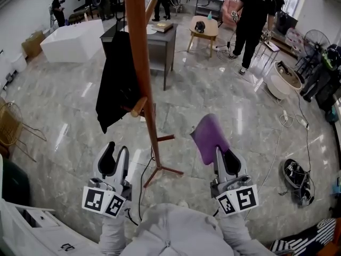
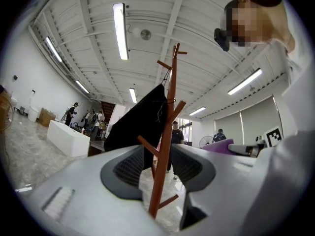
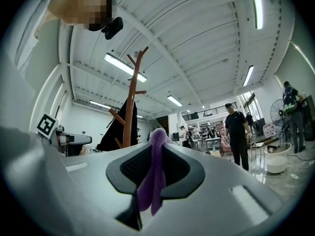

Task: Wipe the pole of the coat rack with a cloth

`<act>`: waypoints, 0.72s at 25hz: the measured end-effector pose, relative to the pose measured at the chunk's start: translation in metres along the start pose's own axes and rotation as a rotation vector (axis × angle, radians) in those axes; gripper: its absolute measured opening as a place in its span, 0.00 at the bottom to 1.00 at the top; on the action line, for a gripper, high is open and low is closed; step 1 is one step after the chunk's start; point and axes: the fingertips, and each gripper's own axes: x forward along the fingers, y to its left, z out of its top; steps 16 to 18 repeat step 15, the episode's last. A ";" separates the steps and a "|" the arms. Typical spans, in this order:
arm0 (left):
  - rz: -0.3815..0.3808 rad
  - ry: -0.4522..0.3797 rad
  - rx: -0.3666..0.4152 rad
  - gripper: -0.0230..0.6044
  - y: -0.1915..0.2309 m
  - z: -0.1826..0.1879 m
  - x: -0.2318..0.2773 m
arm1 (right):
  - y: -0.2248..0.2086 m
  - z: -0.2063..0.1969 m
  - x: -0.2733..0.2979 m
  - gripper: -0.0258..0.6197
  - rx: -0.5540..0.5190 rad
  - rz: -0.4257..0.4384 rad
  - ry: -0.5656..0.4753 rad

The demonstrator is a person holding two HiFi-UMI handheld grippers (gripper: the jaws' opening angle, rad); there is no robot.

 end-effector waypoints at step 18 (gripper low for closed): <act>0.000 0.001 -0.005 0.32 0.003 -0.002 -0.005 | 0.007 -0.002 -0.002 0.13 -0.020 -0.001 0.003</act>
